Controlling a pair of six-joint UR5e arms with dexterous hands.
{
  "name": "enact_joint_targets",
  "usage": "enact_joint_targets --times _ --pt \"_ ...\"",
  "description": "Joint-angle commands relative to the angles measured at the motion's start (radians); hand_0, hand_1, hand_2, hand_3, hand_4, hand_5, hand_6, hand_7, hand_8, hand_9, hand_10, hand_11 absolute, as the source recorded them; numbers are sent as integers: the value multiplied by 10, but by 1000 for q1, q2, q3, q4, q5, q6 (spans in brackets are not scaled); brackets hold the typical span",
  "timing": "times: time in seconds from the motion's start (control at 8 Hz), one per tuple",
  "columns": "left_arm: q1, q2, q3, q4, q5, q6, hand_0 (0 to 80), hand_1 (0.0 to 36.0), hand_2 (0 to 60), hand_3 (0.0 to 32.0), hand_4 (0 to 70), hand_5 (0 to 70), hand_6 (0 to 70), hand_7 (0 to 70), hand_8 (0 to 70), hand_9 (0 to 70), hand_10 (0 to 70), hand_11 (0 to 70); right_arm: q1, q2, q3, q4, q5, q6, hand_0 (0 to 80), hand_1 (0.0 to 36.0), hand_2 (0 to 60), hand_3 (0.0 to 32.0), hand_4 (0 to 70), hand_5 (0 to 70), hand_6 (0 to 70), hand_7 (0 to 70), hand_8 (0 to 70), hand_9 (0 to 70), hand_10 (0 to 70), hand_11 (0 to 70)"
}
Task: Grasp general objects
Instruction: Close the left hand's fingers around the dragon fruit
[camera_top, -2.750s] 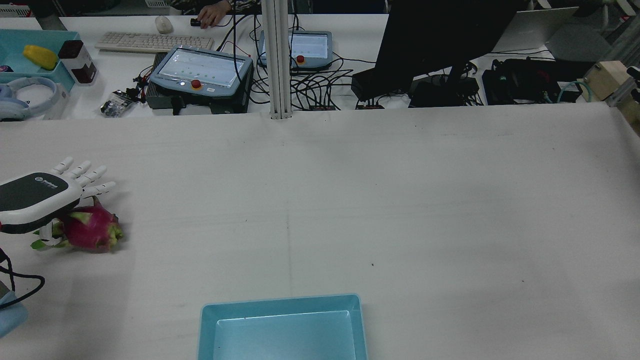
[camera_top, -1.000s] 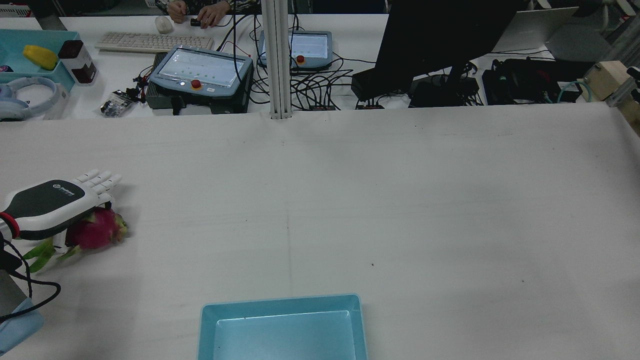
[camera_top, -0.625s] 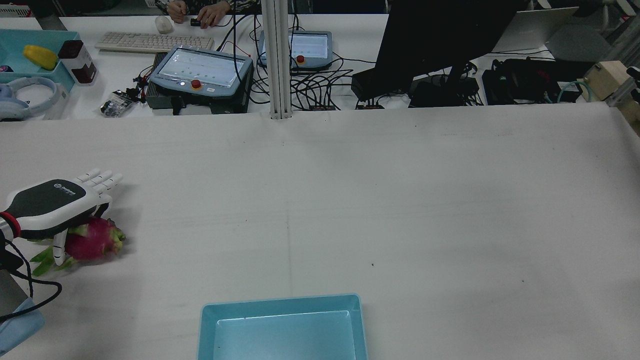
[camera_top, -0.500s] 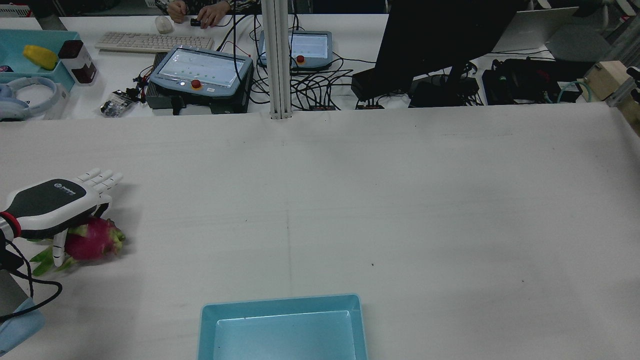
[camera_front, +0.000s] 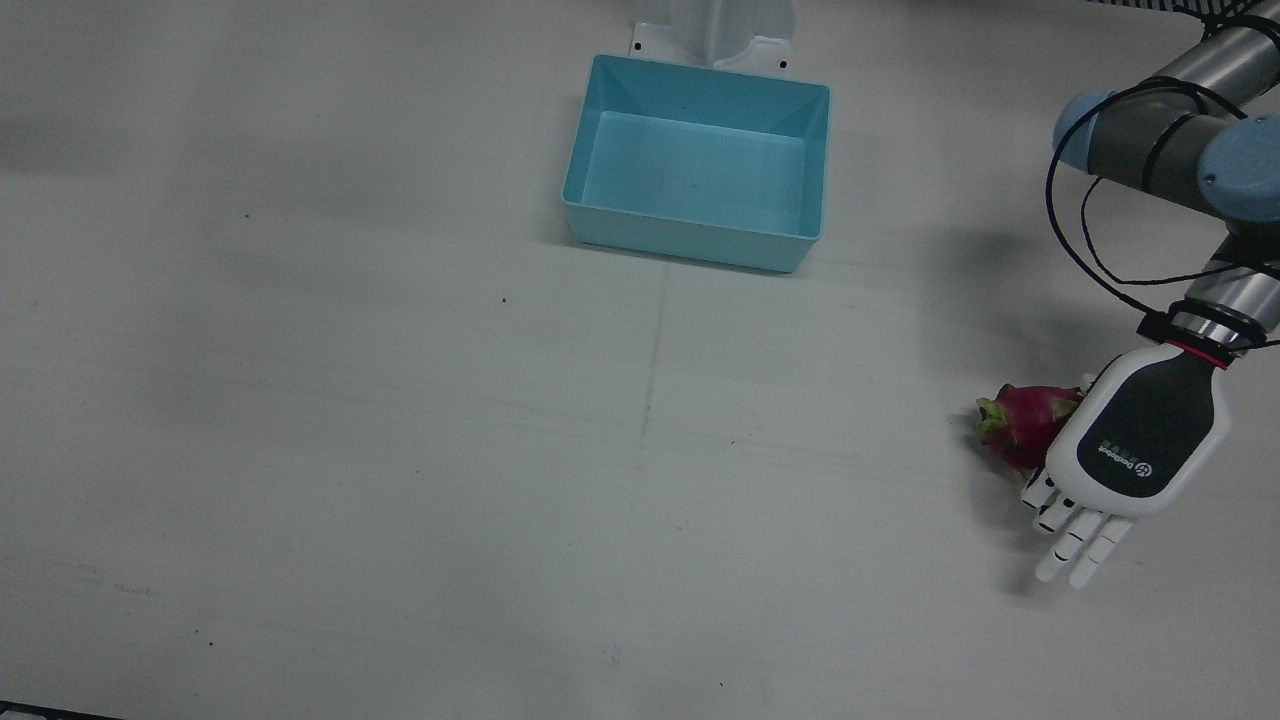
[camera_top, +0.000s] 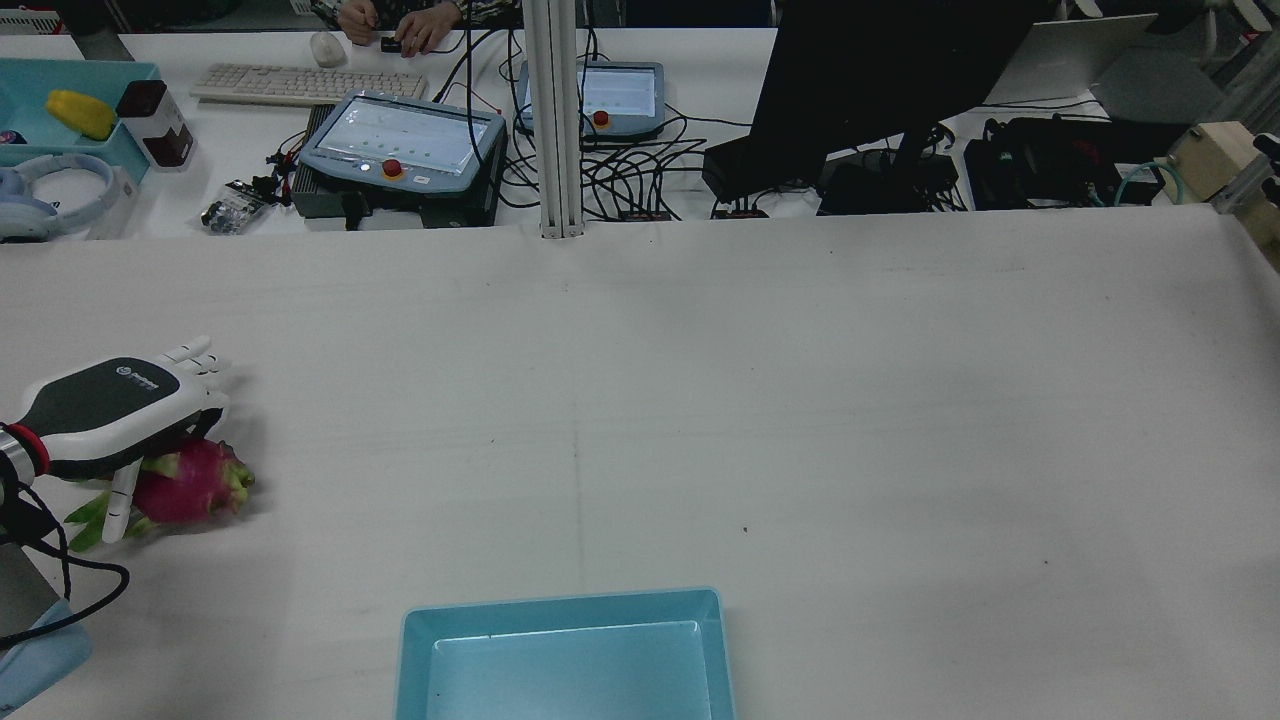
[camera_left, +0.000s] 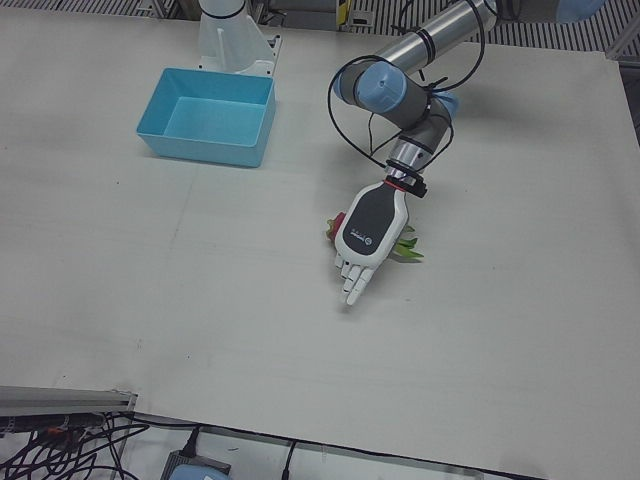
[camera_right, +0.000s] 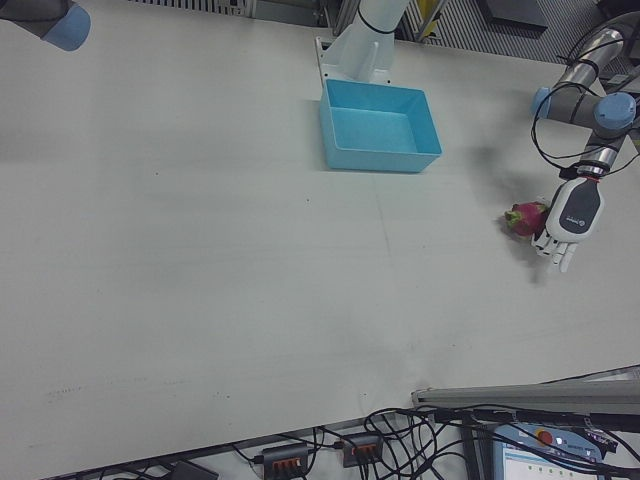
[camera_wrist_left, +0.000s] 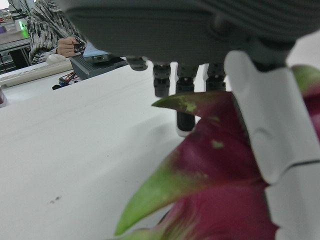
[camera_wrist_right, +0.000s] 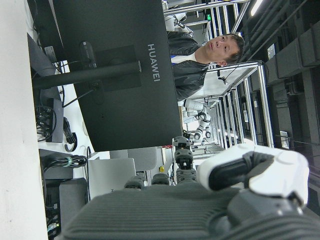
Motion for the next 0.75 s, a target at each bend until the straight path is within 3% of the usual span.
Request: enact_joint_targets --times 0.0,0.25,0.38,0.62 --pt "2 0 -9 -3 0 -1 478 233 600 0 290 700 522 700 352 513 286 423 0 0 0 0 -1 1 0 0 0 0 0 0 0 0 0 0 0 0" --pt "2 0 -22 -2 3 -4 480 235 600 0 366 700 684 700 481 659 373 532 0 0 0 0 -1 -1 0 0 0 0 0 0 0 0 0 0 0 0" --pt "2 -2 -44 14 4 -4 489 259 600 0 395 700 700 700 535 700 426 606 0 0 1 0 0 -1 0 0 0 0 0 0 0 0 0 0 0 0" --pt "2 -14 -110 69 15 -39 490 336 600 0 403 700 700 700 562 700 478 685 0 0 0 0 -1 -1 0 0 0 0 0 0 0 0 0 0 0 0"
